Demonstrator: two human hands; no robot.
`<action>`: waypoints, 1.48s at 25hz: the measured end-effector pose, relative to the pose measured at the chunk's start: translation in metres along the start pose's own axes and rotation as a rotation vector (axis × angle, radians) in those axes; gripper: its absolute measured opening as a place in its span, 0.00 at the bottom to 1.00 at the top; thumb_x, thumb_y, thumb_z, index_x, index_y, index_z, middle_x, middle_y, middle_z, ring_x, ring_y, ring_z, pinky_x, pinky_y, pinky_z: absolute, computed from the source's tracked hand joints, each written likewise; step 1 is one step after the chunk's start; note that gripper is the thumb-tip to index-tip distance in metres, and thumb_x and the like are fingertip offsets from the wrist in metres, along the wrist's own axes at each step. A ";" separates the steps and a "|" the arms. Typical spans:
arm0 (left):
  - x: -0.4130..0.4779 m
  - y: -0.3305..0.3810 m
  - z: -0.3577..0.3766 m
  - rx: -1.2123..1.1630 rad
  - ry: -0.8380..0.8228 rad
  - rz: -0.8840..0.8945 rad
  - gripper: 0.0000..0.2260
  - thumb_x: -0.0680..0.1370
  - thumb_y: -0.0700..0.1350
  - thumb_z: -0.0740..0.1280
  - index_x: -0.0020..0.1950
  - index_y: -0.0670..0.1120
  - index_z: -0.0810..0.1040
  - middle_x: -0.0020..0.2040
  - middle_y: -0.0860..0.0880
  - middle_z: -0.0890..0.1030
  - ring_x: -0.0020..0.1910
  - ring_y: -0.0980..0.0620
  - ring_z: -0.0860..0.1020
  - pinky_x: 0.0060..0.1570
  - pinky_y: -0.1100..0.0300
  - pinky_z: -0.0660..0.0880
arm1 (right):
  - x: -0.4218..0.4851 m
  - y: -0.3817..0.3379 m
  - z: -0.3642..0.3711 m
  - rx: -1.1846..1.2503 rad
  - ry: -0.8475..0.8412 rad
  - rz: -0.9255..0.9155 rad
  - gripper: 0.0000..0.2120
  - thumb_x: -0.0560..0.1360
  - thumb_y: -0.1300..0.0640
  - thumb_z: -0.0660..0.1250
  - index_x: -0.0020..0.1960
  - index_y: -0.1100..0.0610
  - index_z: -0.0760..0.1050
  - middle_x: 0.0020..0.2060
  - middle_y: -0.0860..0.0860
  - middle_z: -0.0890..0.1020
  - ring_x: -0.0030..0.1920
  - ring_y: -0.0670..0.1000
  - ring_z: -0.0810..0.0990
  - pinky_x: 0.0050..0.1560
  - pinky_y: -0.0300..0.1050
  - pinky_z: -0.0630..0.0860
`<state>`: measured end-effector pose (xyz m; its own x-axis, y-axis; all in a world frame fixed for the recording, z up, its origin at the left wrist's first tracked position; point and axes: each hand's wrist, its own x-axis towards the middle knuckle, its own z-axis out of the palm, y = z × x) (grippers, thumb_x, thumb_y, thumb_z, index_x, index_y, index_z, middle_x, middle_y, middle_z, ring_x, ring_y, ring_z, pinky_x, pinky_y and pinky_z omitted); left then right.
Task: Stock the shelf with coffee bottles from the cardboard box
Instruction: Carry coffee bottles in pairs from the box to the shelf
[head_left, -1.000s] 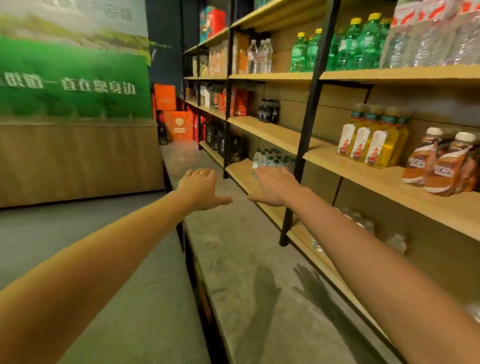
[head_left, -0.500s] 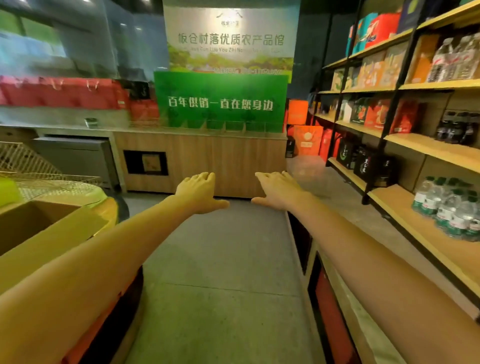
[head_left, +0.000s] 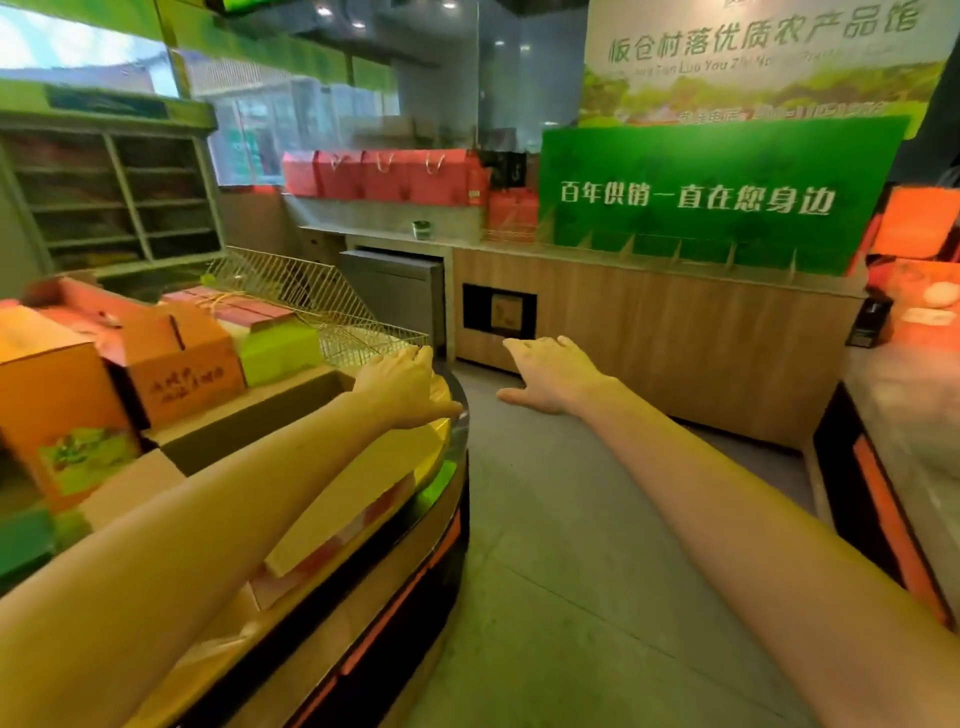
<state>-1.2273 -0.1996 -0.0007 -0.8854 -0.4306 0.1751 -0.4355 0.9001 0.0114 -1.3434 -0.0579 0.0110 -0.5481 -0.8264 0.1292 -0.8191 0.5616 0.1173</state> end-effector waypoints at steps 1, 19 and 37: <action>0.012 -0.012 0.005 -0.002 -0.001 -0.031 0.37 0.73 0.64 0.62 0.74 0.44 0.57 0.74 0.44 0.64 0.71 0.44 0.65 0.66 0.49 0.65 | 0.020 -0.003 0.006 0.004 -0.007 -0.023 0.34 0.77 0.42 0.61 0.75 0.58 0.55 0.74 0.55 0.64 0.73 0.56 0.62 0.74 0.56 0.57; 0.247 -0.162 0.095 0.086 -0.038 -0.552 0.40 0.73 0.65 0.61 0.76 0.42 0.54 0.76 0.43 0.59 0.75 0.44 0.58 0.73 0.48 0.56 | 0.392 -0.024 0.105 -0.012 0.012 -0.547 0.36 0.76 0.40 0.60 0.75 0.59 0.55 0.72 0.56 0.66 0.72 0.57 0.65 0.73 0.59 0.59; 0.208 -0.339 0.139 0.232 -0.146 -1.229 0.39 0.74 0.65 0.59 0.76 0.43 0.52 0.76 0.43 0.59 0.75 0.44 0.57 0.74 0.48 0.56 | 0.541 -0.263 0.148 0.141 -0.024 -1.212 0.33 0.77 0.44 0.61 0.75 0.57 0.54 0.73 0.56 0.65 0.73 0.57 0.63 0.74 0.57 0.57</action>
<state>-1.2866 -0.6036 -0.1051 0.1210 -0.9908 0.0608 -0.9883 -0.1260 -0.0864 -1.4501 -0.6587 -0.0959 0.5818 -0.8133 -0.0084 -0.8125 -0.5816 0.0409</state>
